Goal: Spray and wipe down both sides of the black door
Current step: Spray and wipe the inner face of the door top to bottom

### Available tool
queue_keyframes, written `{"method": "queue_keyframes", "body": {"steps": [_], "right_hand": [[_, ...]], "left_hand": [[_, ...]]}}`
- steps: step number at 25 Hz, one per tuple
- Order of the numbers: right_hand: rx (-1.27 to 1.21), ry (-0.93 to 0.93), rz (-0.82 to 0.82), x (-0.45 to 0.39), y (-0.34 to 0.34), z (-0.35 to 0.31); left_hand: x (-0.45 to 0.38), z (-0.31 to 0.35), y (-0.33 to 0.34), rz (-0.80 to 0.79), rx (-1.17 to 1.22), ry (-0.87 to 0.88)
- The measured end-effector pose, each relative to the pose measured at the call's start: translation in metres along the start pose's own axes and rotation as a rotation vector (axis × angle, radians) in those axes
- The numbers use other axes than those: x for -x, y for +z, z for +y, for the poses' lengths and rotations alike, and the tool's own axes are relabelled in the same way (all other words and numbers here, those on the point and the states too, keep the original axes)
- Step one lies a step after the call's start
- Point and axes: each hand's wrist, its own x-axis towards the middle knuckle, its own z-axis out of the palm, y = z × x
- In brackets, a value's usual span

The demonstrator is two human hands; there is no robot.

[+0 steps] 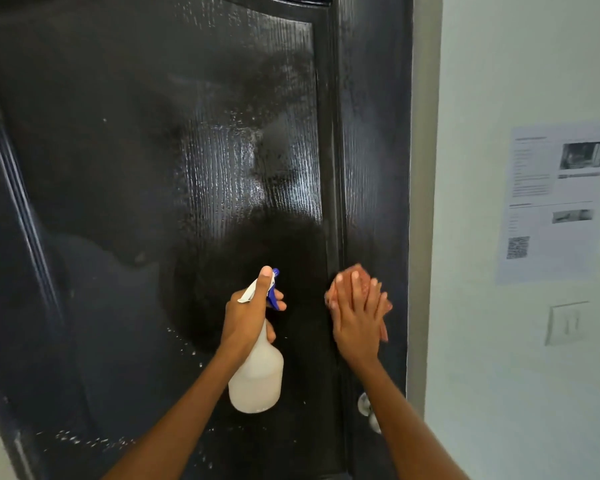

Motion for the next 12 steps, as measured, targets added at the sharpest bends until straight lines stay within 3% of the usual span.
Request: {"method": "queue_keyframes", "body": {"steps": [3,9,12], "right_hand": [[0.028,-0.055,-0.105,0.032,0.009,0.018],[0.01,-0.092,0.139,-0.118,-0.045,-0.023],[0.008,-0.085,0.139,-0.119,-0.044,-0.019]], "left_hand": [[-0.003,0.0,0.005,-0.01,-0.005,0.018],[-0.018,0.013,0.021,0.02,-0.02,0.056],[-0.02,0.014,0.032,0.016,-0.002,0.07]]}}
